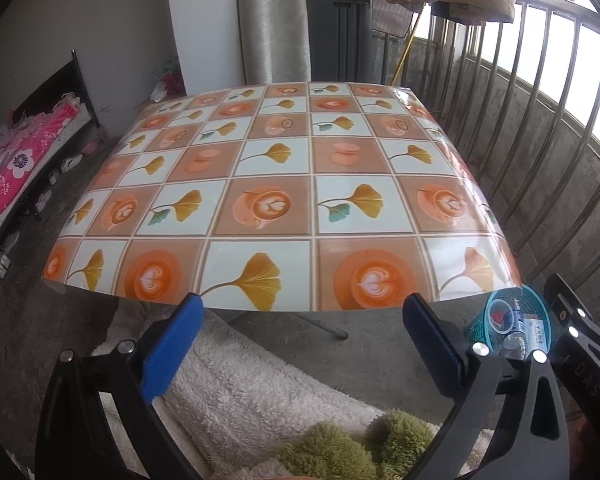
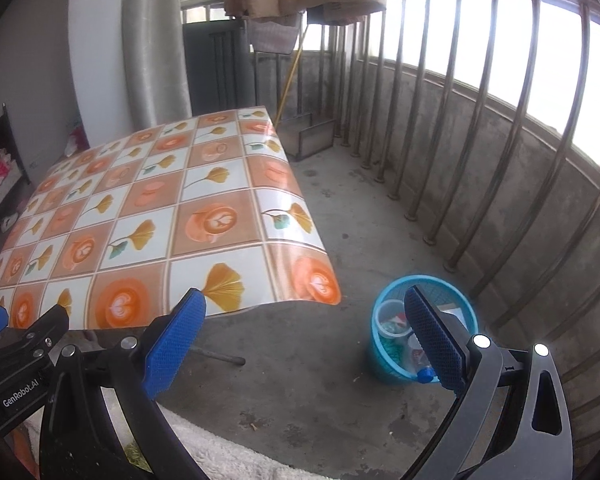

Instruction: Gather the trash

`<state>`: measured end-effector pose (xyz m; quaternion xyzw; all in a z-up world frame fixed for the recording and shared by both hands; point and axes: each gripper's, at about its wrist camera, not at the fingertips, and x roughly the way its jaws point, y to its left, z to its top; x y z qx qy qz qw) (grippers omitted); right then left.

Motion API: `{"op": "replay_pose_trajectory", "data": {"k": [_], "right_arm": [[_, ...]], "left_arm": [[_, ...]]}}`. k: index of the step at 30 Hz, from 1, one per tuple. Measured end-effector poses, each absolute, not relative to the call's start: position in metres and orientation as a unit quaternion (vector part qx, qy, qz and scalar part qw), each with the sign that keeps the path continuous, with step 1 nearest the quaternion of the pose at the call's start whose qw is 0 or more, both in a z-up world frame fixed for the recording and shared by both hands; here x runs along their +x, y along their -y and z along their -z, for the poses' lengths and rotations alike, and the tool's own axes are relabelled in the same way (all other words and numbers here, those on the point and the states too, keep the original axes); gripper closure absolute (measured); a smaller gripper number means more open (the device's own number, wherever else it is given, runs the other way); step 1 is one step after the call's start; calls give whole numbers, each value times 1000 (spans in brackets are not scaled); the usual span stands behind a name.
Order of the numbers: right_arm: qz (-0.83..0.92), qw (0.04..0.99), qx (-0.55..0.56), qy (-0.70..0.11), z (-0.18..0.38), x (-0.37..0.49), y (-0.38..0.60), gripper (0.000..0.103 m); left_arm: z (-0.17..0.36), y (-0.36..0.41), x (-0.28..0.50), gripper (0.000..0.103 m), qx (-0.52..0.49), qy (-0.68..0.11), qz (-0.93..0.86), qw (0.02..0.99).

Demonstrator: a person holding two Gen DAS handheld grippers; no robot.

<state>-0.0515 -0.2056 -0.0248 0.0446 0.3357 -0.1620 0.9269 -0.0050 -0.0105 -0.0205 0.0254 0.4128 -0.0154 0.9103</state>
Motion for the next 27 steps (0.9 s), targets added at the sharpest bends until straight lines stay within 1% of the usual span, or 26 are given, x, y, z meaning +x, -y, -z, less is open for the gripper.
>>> {"op": "replay_pose_trajectory", "data": {"k": [27], "right_arm": [[190, 915, 52, -353, 30, -53, 222, 7]], "left_arm": [[19, 25, -6, 5, 35, -405, 38, 913]]}}
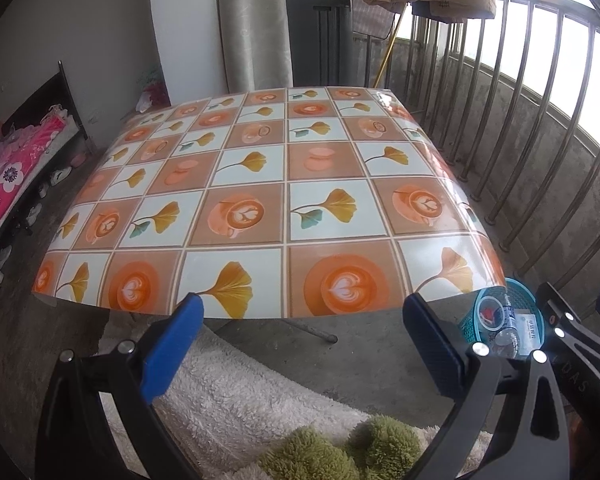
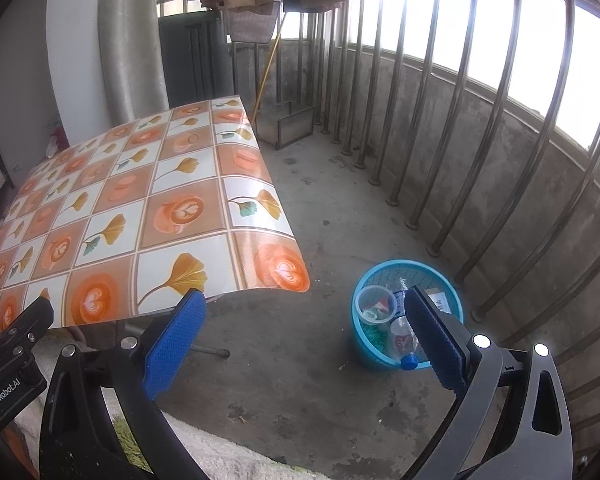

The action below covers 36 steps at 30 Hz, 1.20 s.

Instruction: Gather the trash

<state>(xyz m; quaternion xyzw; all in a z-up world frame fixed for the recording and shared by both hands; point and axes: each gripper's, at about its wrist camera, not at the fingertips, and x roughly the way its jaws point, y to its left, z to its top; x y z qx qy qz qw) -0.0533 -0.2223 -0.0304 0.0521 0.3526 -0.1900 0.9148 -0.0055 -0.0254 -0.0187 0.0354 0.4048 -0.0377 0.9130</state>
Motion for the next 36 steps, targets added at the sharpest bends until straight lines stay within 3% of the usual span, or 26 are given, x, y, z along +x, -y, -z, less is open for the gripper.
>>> {"op": "replay_pose_trajectory", "data": {"k": [36], "right_arm": [[199, 909, 67, -359, 36, -56, 232, 8]], "left_arm": [[22, 13, -2, 5, 23, -417, -3, 909]]}}
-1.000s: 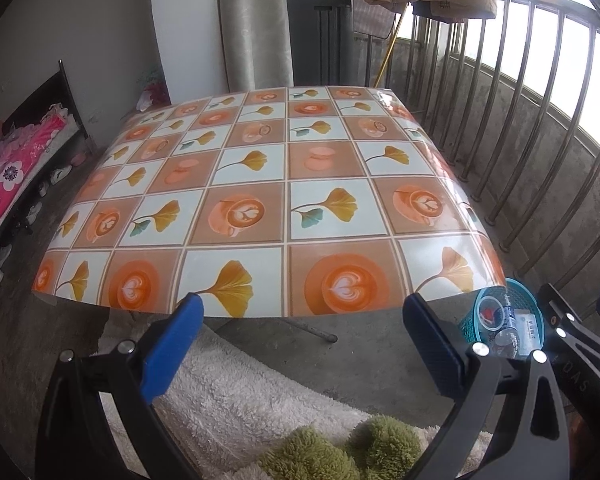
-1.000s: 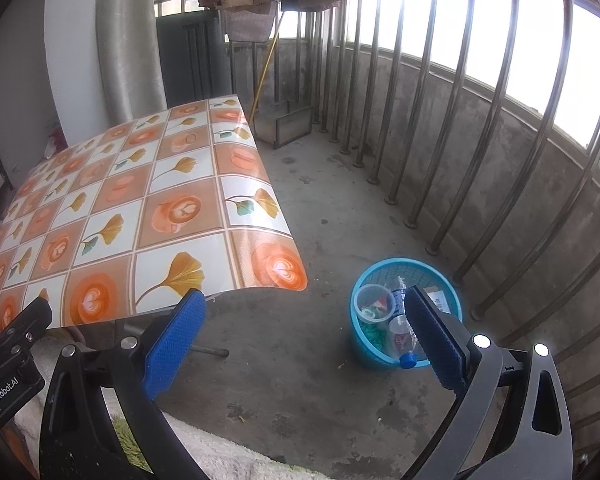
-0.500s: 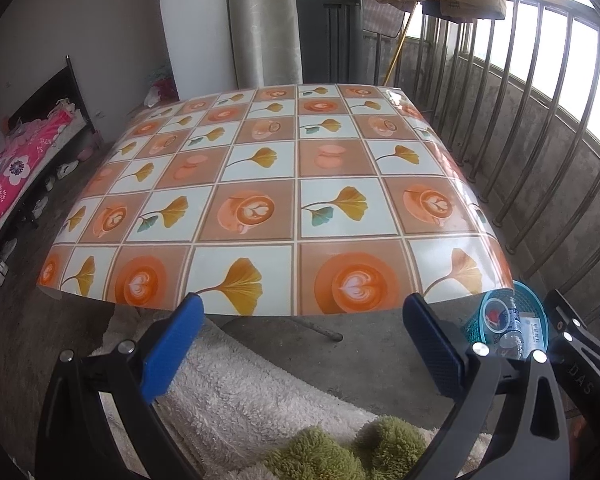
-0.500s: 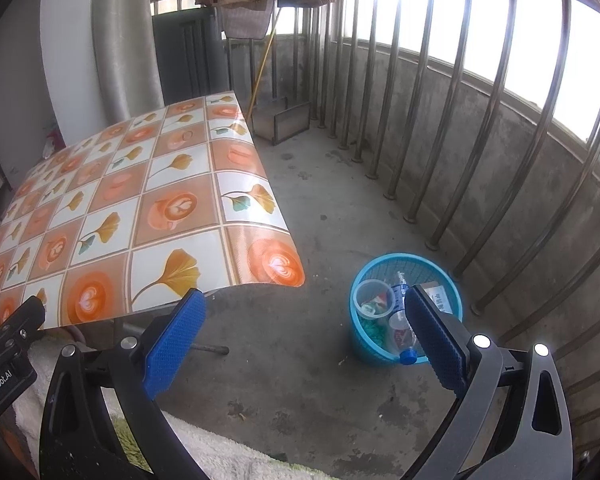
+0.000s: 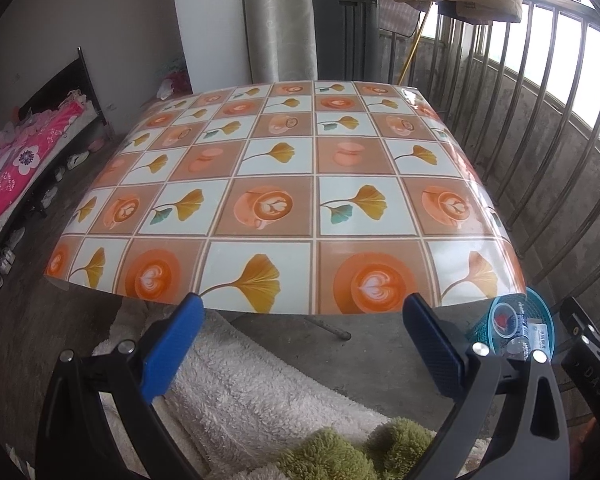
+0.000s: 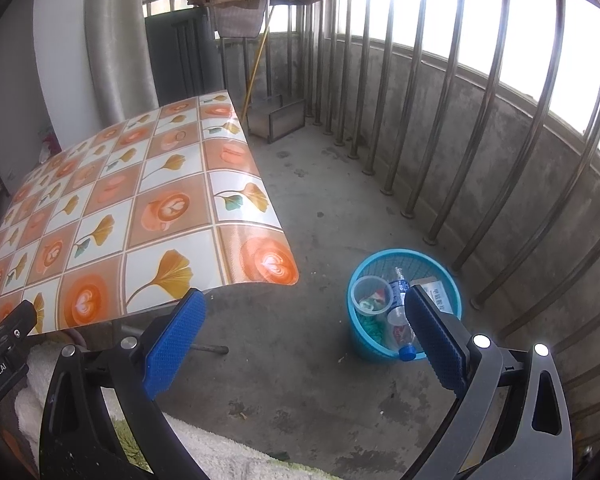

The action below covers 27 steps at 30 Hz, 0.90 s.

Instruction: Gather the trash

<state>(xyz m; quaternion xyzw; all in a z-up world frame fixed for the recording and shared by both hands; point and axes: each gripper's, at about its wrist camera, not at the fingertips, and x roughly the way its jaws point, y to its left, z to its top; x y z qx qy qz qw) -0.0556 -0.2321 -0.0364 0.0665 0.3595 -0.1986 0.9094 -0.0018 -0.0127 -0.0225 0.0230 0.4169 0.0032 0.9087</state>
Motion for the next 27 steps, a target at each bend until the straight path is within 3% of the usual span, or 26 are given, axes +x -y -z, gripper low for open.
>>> {"op": "replay_pose_trajectory", "data": {"k": [27], "right_arm": [[197, 910, 67, -360, 38, -56, 232, 7]], "left_arm": [[22, 15, -2, 5, 26, -416, -4, 909]]}}
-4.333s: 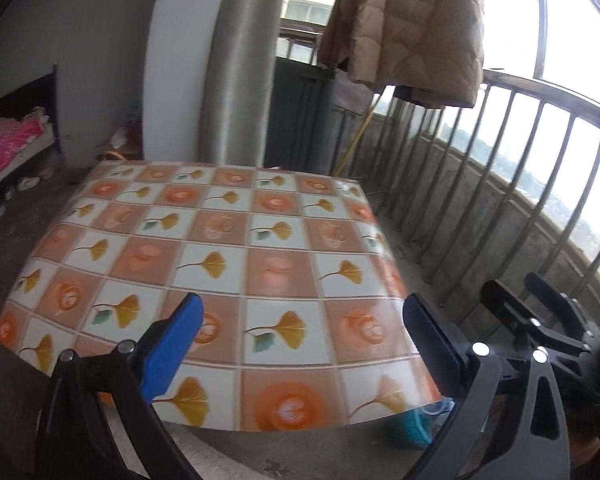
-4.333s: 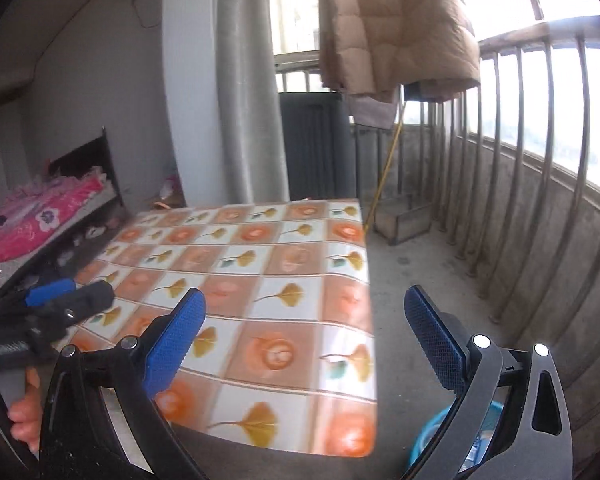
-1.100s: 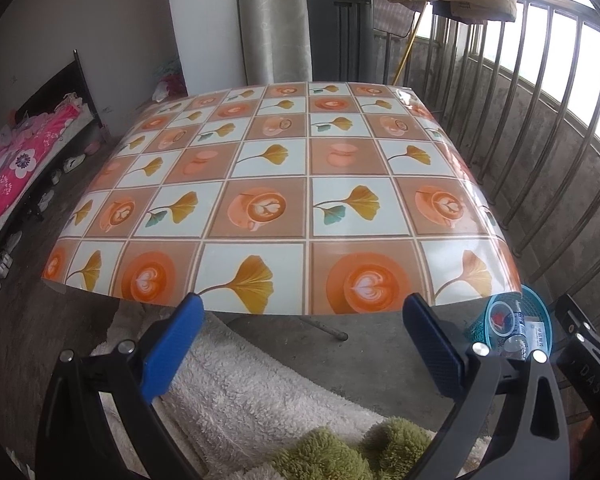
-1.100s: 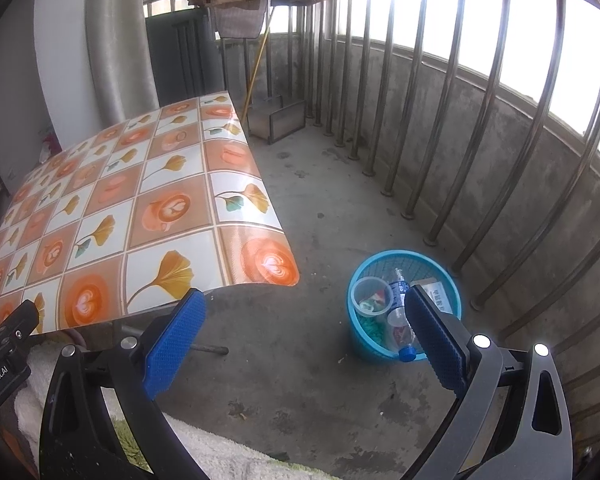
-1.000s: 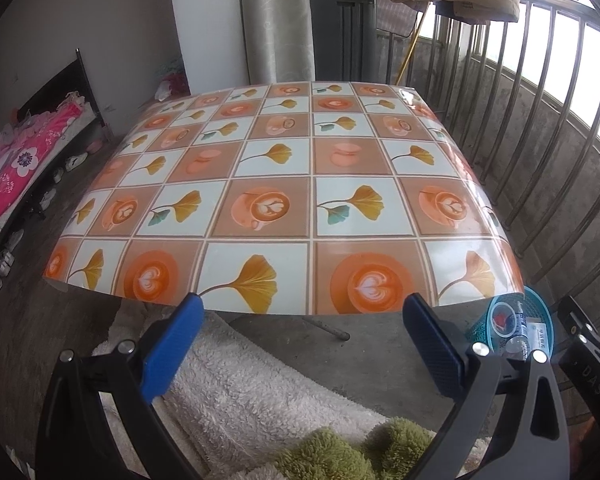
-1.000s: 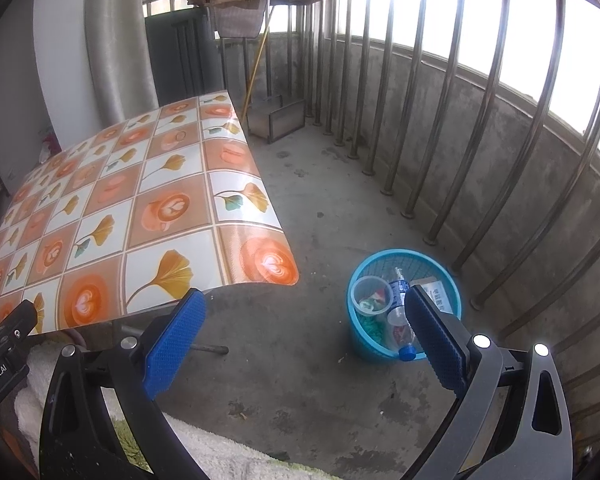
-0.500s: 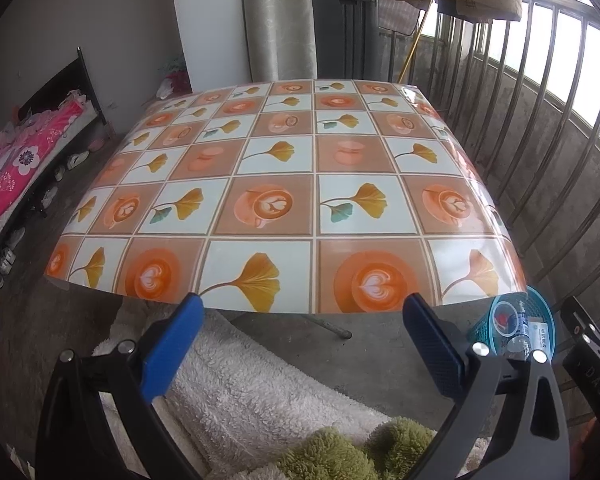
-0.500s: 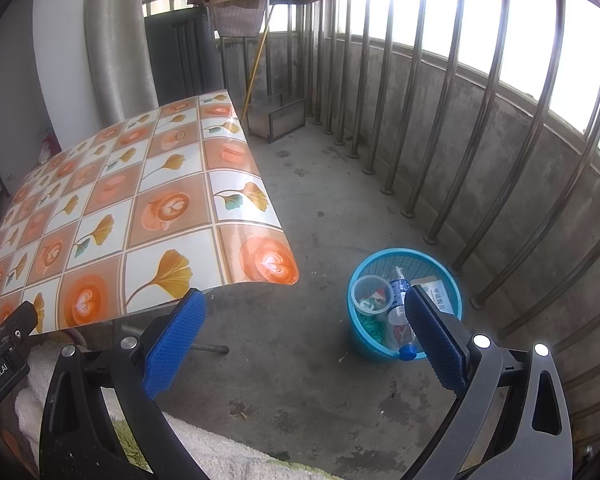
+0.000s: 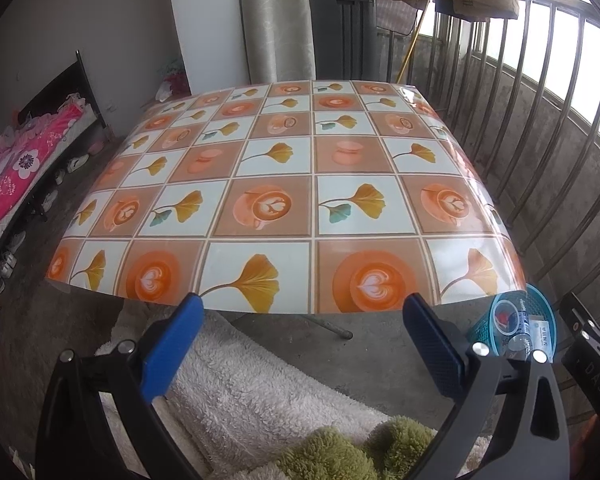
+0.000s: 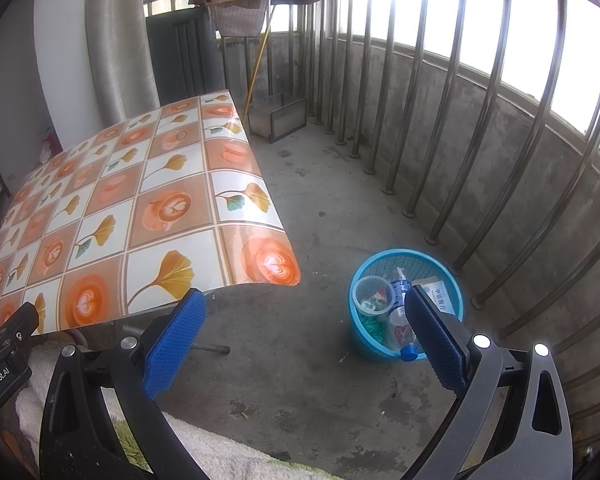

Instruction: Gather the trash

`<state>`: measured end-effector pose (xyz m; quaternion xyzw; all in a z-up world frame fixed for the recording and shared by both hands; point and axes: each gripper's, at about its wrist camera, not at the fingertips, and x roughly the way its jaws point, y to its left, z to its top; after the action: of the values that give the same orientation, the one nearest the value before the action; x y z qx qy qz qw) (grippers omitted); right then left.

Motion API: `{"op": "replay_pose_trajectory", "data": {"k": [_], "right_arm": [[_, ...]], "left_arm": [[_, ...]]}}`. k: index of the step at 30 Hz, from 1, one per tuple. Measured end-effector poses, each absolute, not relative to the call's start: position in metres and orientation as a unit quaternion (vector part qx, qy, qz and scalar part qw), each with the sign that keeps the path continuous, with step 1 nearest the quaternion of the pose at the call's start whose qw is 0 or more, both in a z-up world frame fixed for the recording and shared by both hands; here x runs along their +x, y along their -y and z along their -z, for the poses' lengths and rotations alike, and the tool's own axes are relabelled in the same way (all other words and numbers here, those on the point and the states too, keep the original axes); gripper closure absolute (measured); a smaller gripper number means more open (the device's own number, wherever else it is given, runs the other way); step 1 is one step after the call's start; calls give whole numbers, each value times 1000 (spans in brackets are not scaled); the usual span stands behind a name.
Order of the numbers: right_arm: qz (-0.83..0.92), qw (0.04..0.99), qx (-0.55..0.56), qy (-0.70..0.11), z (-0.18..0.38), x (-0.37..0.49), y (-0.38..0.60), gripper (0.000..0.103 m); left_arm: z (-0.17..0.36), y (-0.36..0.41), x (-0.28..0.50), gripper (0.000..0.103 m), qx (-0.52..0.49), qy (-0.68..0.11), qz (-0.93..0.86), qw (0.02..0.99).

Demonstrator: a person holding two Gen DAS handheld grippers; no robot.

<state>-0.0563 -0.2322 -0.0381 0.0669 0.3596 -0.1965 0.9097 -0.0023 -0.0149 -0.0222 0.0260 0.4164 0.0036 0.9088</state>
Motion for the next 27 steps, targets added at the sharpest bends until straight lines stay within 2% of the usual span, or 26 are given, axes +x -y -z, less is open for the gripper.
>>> {"op": "replay_pose_trajectory", "data": {"k": [27], "right_arm": [[197, 909, 68, -361, 37, -56, 233, 7]], "left_arm": [[22, 17, -3, 5, 27, -416, -4, 909]]}}
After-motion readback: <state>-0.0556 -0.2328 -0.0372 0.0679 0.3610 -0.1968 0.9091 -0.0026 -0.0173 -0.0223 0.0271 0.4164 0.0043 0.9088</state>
